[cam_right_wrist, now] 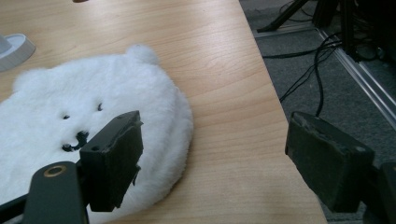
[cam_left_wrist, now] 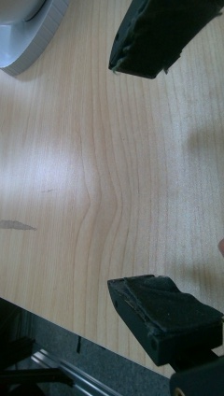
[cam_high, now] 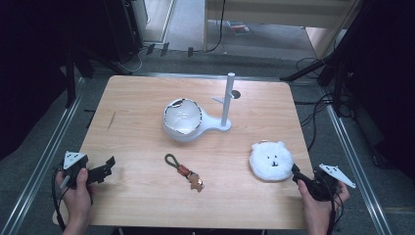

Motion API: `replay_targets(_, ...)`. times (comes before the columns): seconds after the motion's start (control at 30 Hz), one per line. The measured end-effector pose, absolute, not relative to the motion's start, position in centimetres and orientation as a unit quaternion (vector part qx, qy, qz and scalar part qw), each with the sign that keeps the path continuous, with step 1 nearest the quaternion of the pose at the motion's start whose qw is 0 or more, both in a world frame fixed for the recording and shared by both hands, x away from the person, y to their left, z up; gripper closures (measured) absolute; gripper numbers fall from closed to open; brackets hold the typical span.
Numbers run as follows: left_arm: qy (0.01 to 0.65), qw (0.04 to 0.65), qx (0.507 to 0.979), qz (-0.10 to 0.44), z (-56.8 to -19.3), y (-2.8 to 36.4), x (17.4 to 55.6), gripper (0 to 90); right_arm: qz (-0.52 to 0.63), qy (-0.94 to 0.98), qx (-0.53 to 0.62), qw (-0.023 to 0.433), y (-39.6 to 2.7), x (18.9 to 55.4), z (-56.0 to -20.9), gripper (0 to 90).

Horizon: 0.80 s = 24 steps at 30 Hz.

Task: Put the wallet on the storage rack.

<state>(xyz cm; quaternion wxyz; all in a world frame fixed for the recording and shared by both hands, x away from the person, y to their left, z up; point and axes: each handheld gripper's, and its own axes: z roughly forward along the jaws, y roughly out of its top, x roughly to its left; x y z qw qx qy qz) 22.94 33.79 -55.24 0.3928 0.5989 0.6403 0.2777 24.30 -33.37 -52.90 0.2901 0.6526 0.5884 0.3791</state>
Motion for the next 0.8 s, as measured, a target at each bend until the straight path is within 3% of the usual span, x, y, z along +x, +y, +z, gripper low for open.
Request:
replay_targets(0.23,0.642,0.393,0.598,0.276,-55.2,33.8,22.8,0.4,0.322,0.623,0.659,0.272,-32.3,25.2,-50.9,18.7)
replay_targets(0.57,0.641,0.394,0.600,0.273,-55.3,33.9,22.9,0.4,0.222,0.716,0.650,0.123,-31.6,29.1,-49.1,22.4)
replay_targets(0.8,0.640,0.394,0.600,0.274,-55.3,33.9,22.9,0.4,0.187,0.737,0.644,0.078,-31.1,31.3,-49.3,23.4)
